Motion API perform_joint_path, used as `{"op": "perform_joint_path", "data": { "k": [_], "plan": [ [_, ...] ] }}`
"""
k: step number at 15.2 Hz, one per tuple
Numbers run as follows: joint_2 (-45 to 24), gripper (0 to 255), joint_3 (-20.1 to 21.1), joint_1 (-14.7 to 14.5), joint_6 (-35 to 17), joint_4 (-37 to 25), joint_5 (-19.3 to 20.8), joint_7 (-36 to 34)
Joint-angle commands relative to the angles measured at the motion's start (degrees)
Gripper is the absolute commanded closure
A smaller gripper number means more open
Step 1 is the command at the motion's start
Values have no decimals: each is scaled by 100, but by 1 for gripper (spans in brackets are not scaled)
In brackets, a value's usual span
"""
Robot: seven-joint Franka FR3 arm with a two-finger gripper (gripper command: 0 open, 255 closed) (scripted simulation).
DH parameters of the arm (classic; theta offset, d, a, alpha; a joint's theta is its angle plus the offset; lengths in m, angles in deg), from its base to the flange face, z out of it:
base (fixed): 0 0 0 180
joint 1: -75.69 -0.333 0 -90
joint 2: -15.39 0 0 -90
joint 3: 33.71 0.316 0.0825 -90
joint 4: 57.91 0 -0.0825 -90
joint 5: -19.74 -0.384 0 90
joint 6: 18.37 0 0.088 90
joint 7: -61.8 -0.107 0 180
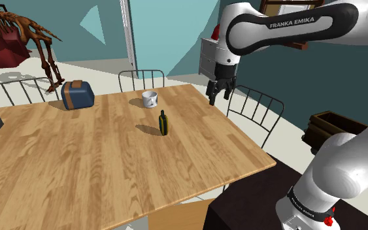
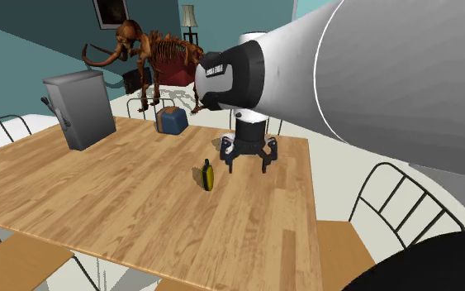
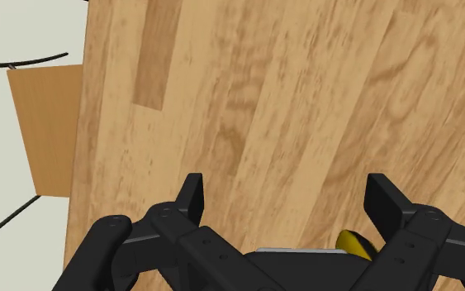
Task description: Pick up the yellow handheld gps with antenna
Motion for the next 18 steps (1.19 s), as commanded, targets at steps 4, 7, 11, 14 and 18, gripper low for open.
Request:
{"op": "perform_joint_path", "data": {
  "k": [4, 7, 11, 14, 18],
  "plan": [
    [-1126, 0, 416, -71, -293, -744, 252, -618],
    [-1827, 0, 606, -131, -358, -1293, 494, -993],
    [-2802, 0, 785, -266, -319, -2150, 888, -1484],
    [-3565, 0, 850, -423, -189, -2903, 1203, -1816],
    [-4640, 0, 844, -714, 124, -4094, 1600, -2166]
  ]
}}
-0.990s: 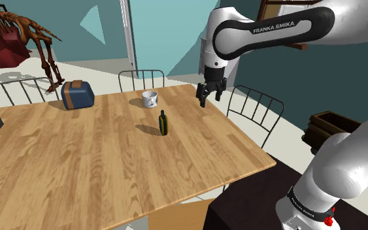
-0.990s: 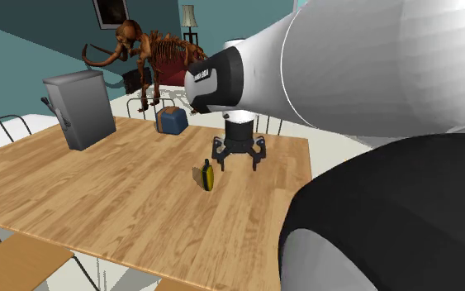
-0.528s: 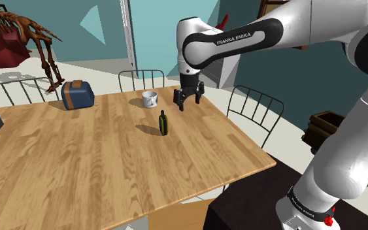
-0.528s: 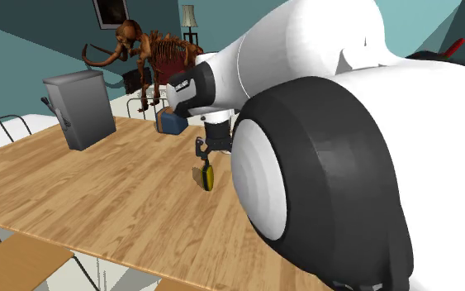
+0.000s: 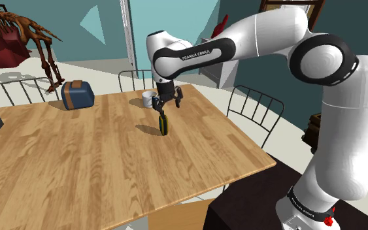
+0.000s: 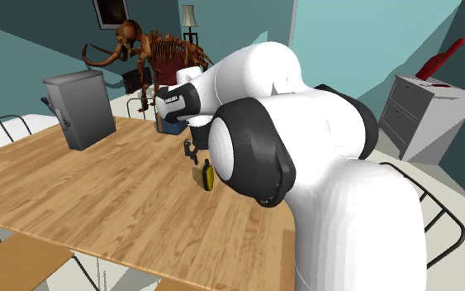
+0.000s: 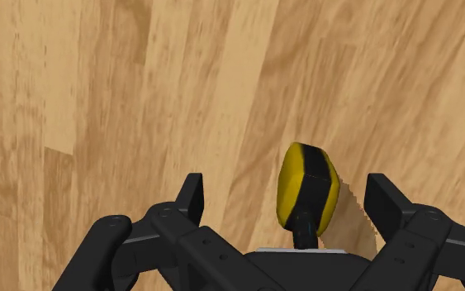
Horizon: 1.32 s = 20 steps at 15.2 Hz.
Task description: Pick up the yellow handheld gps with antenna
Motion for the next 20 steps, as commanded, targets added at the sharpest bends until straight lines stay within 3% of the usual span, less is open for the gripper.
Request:
{"op": "perform_joint_path", "data": {
  "k": [1, 2, 11, 12, 20],
  "plan": [
    [-556, 0, -14, -173, 194, -647, 191, -172],
    [-755, 0, -31, -237, 273, -895, 249, -211],
    [-886, 0, -59, -226, -234, -510, 298, -295],
    [-892, 255, -58, -232, -242, -505, 300, -304],
    [-880, 255, -56, -233, -261, -474, 299, -313]
  ]
}}
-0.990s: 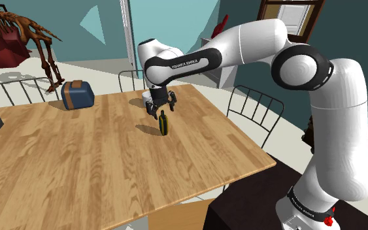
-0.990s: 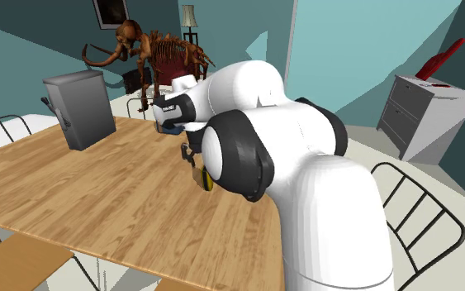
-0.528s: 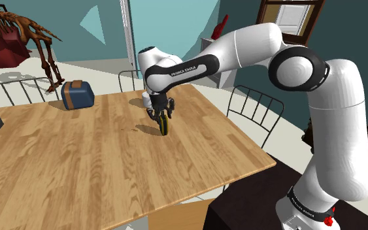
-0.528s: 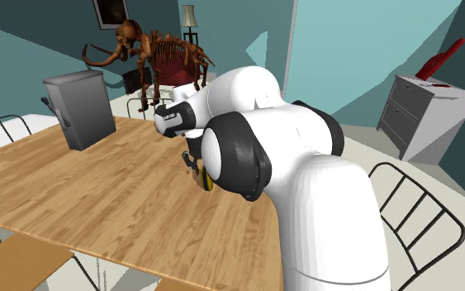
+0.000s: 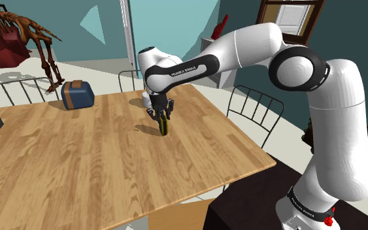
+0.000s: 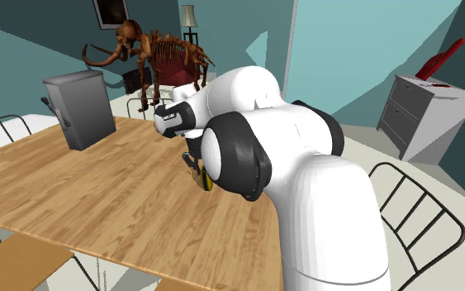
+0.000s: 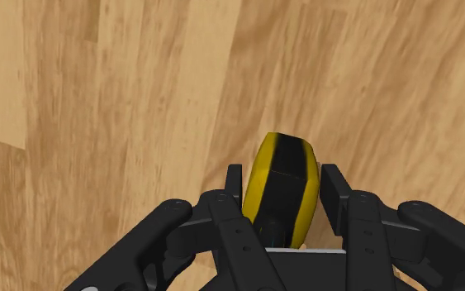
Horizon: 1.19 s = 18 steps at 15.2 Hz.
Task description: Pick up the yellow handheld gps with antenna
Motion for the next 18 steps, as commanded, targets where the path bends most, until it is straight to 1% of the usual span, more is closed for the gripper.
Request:
{"op": "perform_joint_path", "data": {
  "k": [1, 16, 18],
  "plan": [
    [-14, 255, -8, 10, 26, -24, 2, 15],
    [174, 255, 27, -36, 1065, -894, -80, 181],
    [175, 255, 27, -36, 1076, -905, -81, 183]
  ]
}}
